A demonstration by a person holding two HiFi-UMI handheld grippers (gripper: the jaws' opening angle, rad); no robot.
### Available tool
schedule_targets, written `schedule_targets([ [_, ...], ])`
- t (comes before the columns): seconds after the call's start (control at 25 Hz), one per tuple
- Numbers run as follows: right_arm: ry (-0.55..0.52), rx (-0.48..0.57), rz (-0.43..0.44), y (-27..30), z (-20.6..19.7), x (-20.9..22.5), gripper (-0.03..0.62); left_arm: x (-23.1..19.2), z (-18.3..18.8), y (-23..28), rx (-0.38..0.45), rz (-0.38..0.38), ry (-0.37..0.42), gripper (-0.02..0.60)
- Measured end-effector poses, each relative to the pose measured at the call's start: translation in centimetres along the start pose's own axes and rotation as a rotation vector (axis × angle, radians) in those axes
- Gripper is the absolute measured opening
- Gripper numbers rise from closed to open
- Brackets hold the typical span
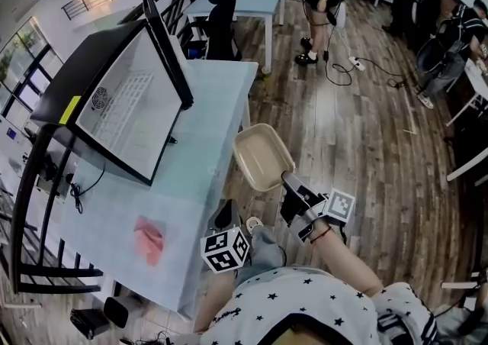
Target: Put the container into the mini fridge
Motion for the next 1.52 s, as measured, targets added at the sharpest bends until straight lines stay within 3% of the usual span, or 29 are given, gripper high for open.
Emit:
schedule_targets([
  [0.4,0.0,0.004,-0.009,6.1,5.4,-0.6,0.219,-0.7,4.8,6.8,0.003,-0.008,0.019,0.006],
  [0.84,-0.012,-0.043,-0.009,13.4,8.3,-1.0,0.219,-4.0,9.2,12.4,0.019,0.01,0.007,0.006],
  [1.52,0.002,-0.191,0.017,26.2,8.7,-0.2,0.219,-11.7,12.6,17.4,0.036,0.114,-0.031,0.007],
])
Point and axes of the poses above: the fingertips, and each gripper's own axes: y forward along the fingers, x to its right, z out of its top, the point moved 6 cm from there along -y, backward along the fingers, and after that the axes turned 9 degrees about y, right-handed, at the moved point
